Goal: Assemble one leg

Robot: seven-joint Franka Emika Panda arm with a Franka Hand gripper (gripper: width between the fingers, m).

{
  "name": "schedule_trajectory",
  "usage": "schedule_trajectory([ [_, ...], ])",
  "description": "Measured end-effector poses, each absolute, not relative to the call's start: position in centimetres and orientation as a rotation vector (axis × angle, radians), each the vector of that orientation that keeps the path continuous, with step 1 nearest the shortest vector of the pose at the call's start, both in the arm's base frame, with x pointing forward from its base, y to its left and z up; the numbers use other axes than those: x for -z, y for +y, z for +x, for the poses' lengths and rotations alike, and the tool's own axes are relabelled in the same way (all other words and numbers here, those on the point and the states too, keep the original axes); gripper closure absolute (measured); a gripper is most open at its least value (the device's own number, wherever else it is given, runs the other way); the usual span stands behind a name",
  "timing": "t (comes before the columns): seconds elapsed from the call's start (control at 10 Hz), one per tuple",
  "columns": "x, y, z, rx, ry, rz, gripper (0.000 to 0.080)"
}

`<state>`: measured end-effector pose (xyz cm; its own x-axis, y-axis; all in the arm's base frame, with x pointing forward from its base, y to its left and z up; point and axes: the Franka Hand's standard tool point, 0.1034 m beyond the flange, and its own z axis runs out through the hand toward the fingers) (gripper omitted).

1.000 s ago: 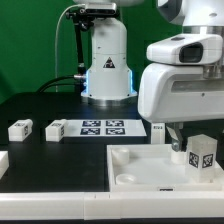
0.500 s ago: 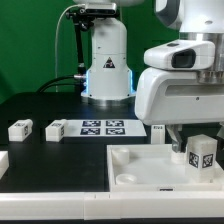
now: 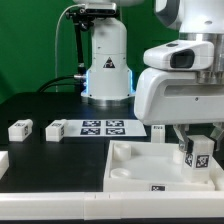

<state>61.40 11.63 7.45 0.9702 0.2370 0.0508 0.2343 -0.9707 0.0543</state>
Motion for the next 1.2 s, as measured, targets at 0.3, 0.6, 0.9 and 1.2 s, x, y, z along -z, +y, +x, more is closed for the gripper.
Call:
schedule_trajectory([
  [0.3, -7.4, 11.7, 61.4, -0.095, 0.05, 3.102, 0.0508],
  [0.6, -7.3, 11.4, 61.2, -0.136, -0.665, 3.076, 0.0506],
  [0.9, -7.4, 9.8, 60.8, -0.14, -1.179, 2.884, 0.0496],
  [1.2, -7.5, 8.1, 60.2, -0.137, -1.428, 2.716, 0.0489],
])
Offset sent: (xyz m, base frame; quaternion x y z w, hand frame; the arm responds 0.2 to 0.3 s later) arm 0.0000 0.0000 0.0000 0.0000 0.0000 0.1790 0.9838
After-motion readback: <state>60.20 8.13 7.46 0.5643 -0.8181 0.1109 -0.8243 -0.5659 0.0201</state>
